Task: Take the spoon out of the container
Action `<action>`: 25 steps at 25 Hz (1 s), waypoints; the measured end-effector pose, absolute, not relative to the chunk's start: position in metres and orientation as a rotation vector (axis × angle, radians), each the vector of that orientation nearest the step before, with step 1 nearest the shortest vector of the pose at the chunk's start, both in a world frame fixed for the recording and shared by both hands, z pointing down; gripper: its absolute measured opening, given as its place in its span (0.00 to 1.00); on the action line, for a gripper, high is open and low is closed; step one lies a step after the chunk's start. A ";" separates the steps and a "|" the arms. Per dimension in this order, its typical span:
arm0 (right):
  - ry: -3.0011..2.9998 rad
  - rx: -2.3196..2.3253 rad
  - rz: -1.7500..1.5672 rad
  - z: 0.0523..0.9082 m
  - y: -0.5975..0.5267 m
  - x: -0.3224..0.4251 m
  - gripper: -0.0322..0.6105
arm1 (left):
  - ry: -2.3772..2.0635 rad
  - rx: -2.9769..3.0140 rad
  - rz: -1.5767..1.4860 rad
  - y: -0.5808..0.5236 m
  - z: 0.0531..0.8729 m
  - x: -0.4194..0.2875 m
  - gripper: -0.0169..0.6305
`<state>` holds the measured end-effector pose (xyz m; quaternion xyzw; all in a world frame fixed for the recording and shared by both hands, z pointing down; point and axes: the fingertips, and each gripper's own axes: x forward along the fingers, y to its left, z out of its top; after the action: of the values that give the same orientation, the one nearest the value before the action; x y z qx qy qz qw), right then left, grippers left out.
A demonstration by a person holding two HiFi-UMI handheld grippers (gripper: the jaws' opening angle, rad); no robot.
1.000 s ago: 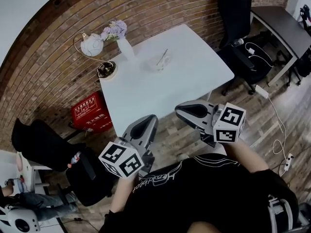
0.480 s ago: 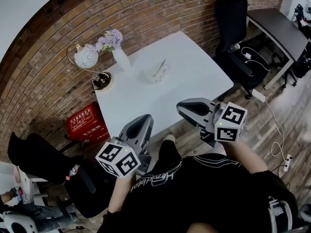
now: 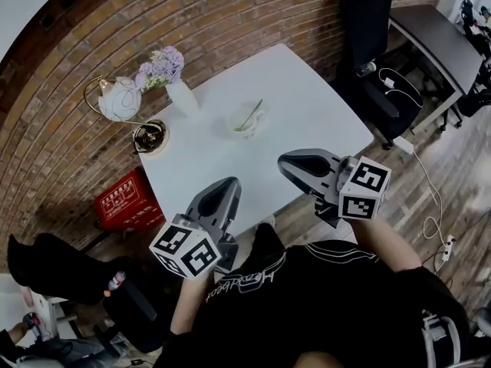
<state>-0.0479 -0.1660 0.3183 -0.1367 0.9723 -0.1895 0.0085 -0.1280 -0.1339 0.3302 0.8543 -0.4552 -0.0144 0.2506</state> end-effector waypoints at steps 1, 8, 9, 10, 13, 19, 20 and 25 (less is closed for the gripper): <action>3.041 -0.431 -0.604 0.322 -0.173 -0.051 0.05 | -1.232 2.317 -0.037 -0.141 0.334 -0.132 0.03; 3.023 -0.466 -0.680 0.344 -0.224 -0.073 0.05 | -1.195 2.257 -0.019 -0.188 0.361 -0.156 0.03; 3.015 -0.467 -0.685 0.346 -0.231 -0.075 0.08 | -1.192 2.249 -0.014 -0.194 0.365 -0.159 0.03; 3.012 -0.472 -0.687 0.348 -0.237 -0.077 0.14 | -1.188 2.241 -0.011 -0.200 0.369 -0.162 0.03; 3.011 -0.520 -0.684 0.358 -0.257 -0.081 0.24 | -1.174 2.212 -0.001 -0.214 0.383 -0.170 0.03; 2.969 -0.675 -0.689 0.380 -0.300 -0.078 0.33 | -1.150 2.176 0.027 -0.239 0.404 -0.181 0.03; 2.963 -0.699 -0.692 0.384 -0.307 -0.077 0.34 | -1.148 2.170 0.029 -0.243 0.408 -0.183 0.03; 3.007 -0.794 -0.665 0.413 -0.339 -0.077 0.35 | -1.143 2.139 0.037 -0.257 0.423 -0.193 0.03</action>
<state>-0.0774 -0.3390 0.4131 -0.2496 0.9453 -0.2091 -0.0195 -0.1934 -0.2568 0.4232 0.8261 -0.4412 0.0141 0.3503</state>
